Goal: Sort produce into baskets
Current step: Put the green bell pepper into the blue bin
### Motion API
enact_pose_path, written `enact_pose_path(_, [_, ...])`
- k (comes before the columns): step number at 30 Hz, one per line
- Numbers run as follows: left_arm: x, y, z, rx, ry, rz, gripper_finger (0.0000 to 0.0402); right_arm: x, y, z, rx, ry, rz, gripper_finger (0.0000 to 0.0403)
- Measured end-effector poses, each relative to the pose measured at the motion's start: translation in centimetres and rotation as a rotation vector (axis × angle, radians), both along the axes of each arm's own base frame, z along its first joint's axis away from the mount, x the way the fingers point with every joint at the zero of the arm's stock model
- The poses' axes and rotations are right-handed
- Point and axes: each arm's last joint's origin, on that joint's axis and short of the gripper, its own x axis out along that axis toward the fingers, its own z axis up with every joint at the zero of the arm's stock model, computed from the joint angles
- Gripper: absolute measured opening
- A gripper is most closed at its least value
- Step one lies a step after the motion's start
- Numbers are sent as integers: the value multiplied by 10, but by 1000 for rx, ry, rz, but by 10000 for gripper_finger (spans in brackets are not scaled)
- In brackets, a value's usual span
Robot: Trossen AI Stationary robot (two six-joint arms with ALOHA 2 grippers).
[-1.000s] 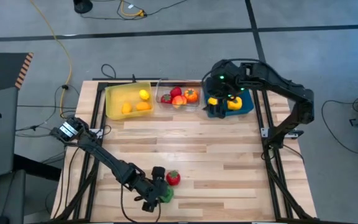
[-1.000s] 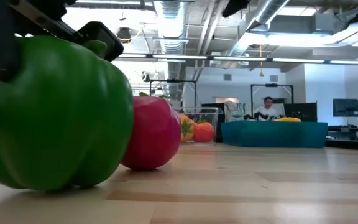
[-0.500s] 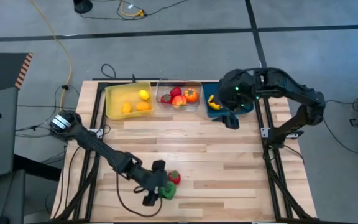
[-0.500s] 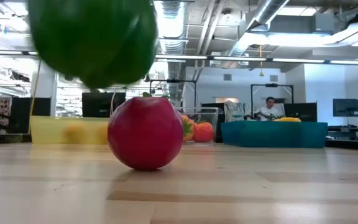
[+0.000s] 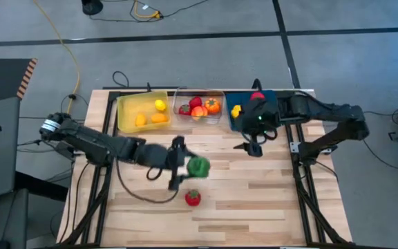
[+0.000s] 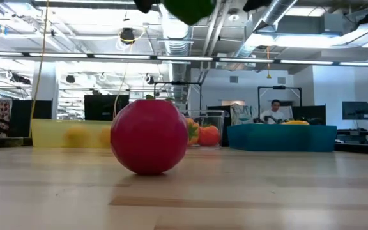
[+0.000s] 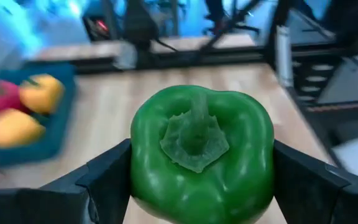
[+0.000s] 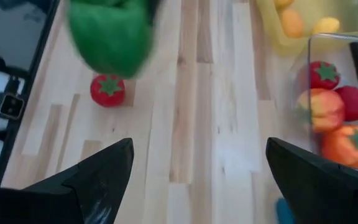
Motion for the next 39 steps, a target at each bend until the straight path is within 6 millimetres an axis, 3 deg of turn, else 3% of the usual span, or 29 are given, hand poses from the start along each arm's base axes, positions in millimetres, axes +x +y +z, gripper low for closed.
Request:
enact_pose_path(4, [12,32,4,73,-69,57,303,-9,2,-15,31,-73,-23,392])
enact_pose_path(12, [46,105,4,164,-317,178,303,-34,2,-11,52,-191,-51,392])
enact_pose_path(18, [72,163,-25,154,-465,251,303,-47,3,6,47,-324,-52,392])
enact_pose_path(28, [147,236,-66,115,-375,363,303,-49,3,10,46,-363,-50,392])
enact_pose_path(34, [195,265,-91,88,-230,395,303,-39,3,4,45,-330,-50,392])
enact_pose_path(39, [222,283,-106,99,-151,428,303,-31,3,-3,44,-289,-51,392])
